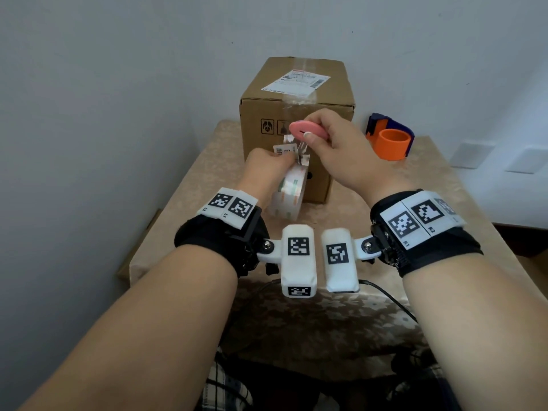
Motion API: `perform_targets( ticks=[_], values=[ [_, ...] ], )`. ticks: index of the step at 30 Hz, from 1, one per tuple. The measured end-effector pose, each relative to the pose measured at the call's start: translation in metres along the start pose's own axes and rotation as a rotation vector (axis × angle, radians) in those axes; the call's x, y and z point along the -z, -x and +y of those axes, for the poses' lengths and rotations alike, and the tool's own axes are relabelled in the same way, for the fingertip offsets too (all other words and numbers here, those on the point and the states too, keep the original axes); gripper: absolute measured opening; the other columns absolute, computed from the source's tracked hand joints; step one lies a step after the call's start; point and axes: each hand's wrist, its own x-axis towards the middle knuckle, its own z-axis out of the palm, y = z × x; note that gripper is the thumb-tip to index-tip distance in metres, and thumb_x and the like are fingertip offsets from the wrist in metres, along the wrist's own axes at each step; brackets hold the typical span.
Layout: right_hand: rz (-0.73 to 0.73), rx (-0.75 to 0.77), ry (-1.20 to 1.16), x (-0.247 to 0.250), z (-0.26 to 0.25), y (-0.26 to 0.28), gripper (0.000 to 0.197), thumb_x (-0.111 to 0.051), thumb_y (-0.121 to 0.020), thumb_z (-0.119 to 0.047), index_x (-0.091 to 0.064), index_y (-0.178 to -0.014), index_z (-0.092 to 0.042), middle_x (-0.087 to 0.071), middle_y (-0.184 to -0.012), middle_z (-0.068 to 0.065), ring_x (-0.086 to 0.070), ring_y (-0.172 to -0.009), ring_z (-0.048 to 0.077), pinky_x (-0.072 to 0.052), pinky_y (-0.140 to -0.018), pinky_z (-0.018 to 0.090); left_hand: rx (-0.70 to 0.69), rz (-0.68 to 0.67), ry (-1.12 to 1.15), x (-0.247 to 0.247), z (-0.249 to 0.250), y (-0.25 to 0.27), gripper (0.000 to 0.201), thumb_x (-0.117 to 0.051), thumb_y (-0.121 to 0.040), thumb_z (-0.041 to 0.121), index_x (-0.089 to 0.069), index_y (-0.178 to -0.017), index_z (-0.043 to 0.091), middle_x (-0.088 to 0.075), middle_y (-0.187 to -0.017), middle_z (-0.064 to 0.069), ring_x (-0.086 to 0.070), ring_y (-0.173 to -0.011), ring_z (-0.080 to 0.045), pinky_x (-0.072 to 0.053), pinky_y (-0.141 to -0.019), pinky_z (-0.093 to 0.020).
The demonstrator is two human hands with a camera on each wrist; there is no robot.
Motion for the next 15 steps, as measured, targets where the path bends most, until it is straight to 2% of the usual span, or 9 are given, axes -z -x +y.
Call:
perform_targets(
  ticks=[3, 6, 10, 13, 15],
  values=[
    [0.015, -0.002, -0.012, 0.0001, 0.0009, -0.0002, 0.02, -0.051, -0.095, -0.022, -0.055, -0.113, -0.015, -0.056, -0.099, -0.008, -0.051, -0.087, 0.009, -0.037, -0.067, 0.007, -0.047, 0.03, -0.024, -0.0026, -0.0041, -0.0002, 0.012, -0.058, -0.084, 0.019, -0.062, -0.078, 0.009, -0.059, -0.068, -0.01, -0.053, -0.057, -0.021, -0.04, -0.056, -0.028],
    [-0.006, -0.012, 0.024, -0.0011, 0.0024, 0.0002, 0.02, -0.052, -0.094, -0.023, -0.056, -0.114, -0.017, -0.057, -0.1, -0.008, -0.052, -0.09, 0.009, -0.036, -0.066, 0.009, -0.066, 0.016, -0.004, -0.0019, -0.006, -0.0002, 0.011, -0.057, -0.086, 0.021, -0.056, -0.078, 0.015, -0.06, -0.075, -0.006, -0.055, -0.065, -0.02, -0.042, -0.06, -0.03],
    [-0.044, -0.022, 0.078, -0.0033, 0.0027, 0.0006, 0.022, -0.053, -0.094, -0.021, -0.057, -0.115, -0.016, -0.06, -0.103, -0.005, -0.051, -0.09, 0.009, -0.035, -0.065, 0.009, -0.041, -0.051, 0.065, -0.0023, -0.0097, 0.0004, 0.021, -0.056, -0.091, 0.029, -0.058, -0.095, 0.008, -0.062, -0.082, -0.01, -0.058, -0.071, -0.022, -0.044, -0.062, -0.031],
    [-0.015, 0.002, 0.123, -0.0014, -0.0004, 0.0002, 0.023, -0.053, -0.094, -0.019, -0.058, -0.116, -0.014, -0.066, -0.108, 0.001, -0.055, -0.093, 0.012, -0.037, -0.066, 0.017, -0.038, -0.028, 0.098, -0.003, -0.0101, -0.0002, 0.014, -0.056, -0.09, 0.024, -0.058, -0.094, 0.01, -0.064, -0.084, -0.01, -0.061, -0.072, -0.023, -0.046, -0.064, -0.033],
    [-0.001, 0.019, 0.161, 0.0007, -0.002, 0.0011, 0.025, -0.052, -0.094, -0.02, -0.059, -0.117, -0.015, -0.067, -0.109, 0.004, -0.056, -0.091, 0.013, -0.039, -0.066, 0.018, -0.023, -0.013, 0.133, -0.0023, -0.0099, -0.0005, 0.008, -0.057, -0.09, 0.021, -0.056, -0.092, 0.013, -0.064, -0.084, -0.008, -0.061, -0.072, -0.022, -0.047, -0.065, -0.034]
  ],
)
